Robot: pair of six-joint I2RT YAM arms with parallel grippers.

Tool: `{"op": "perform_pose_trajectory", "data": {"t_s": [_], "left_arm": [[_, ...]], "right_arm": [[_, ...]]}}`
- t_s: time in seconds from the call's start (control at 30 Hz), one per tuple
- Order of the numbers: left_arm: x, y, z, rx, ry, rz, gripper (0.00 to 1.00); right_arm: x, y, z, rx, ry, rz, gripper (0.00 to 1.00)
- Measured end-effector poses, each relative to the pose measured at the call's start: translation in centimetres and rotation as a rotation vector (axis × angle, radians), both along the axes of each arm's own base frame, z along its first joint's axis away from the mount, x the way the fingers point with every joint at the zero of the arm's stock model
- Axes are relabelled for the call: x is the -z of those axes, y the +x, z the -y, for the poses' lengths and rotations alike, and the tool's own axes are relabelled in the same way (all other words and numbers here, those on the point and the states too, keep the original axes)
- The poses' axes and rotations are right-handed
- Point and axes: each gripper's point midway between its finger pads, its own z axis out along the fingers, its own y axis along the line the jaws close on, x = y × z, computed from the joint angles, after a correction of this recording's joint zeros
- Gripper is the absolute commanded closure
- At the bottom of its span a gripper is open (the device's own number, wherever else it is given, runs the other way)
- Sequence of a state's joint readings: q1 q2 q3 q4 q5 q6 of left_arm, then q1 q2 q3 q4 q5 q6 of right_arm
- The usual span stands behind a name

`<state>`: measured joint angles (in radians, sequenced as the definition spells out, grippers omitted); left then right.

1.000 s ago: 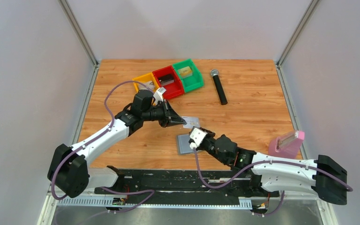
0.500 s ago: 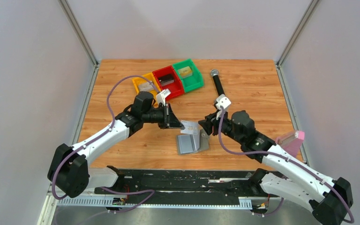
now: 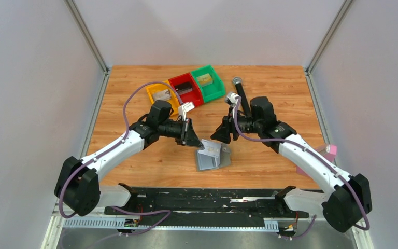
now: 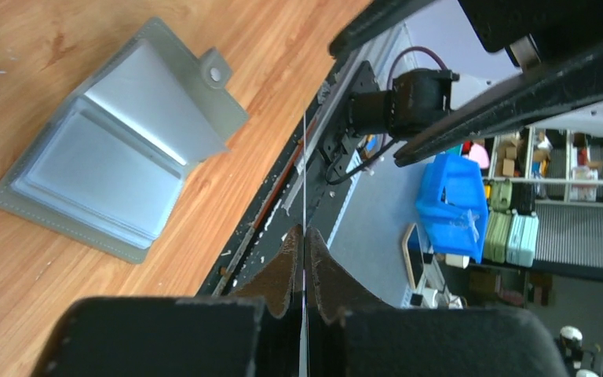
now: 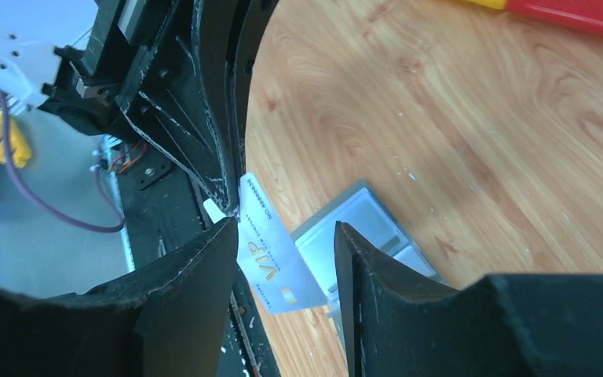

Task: Take the credit cards out of the card holder
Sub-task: Place the credit card in the storage box.

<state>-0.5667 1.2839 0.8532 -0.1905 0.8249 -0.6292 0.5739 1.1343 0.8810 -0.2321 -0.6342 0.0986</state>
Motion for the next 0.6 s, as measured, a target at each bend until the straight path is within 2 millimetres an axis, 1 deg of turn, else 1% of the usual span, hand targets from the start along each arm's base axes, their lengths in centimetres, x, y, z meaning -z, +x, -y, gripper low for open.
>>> {"op": "perform_pose_trajectory", "data": {"t_s": [0.1, 0.2, 0.3, 0.47, 0.6], "left_arm": [[-0.2, -0.6, 0.0, 0.044, -0.012, 0.003, 1.00], [-0.2, -1.1, -0.1, 0.073, -0.018, 0.001, 1.00], [-0.3, -1.4, -0.1, 0.093, -0.024, 0.001, 1.00], [-0.6, -1.9, -0.1, 0.122, -0.041, 0.001, 1.00], [-0.7, -2.2, -0.1, 0.139, -0.051, -0.001, 1.00]], "right_arm": [[-0.2, -0.2, -0.7, -0.092, 0.015, -0.033, 0.50], [-0.1, -1.4, -1.4, -0.203, 0.031, -0.068, 0.51], [0.4, -2.5, -1.7, -0.283, 0.041, -0.116, 0.51], [1.4, -3.3, -1.8, -0.329, 0.038, -0.171, 0.52], [1.6, -3.7, -2.1, -0.358, 0.042, -0.185, 0.58]]}}
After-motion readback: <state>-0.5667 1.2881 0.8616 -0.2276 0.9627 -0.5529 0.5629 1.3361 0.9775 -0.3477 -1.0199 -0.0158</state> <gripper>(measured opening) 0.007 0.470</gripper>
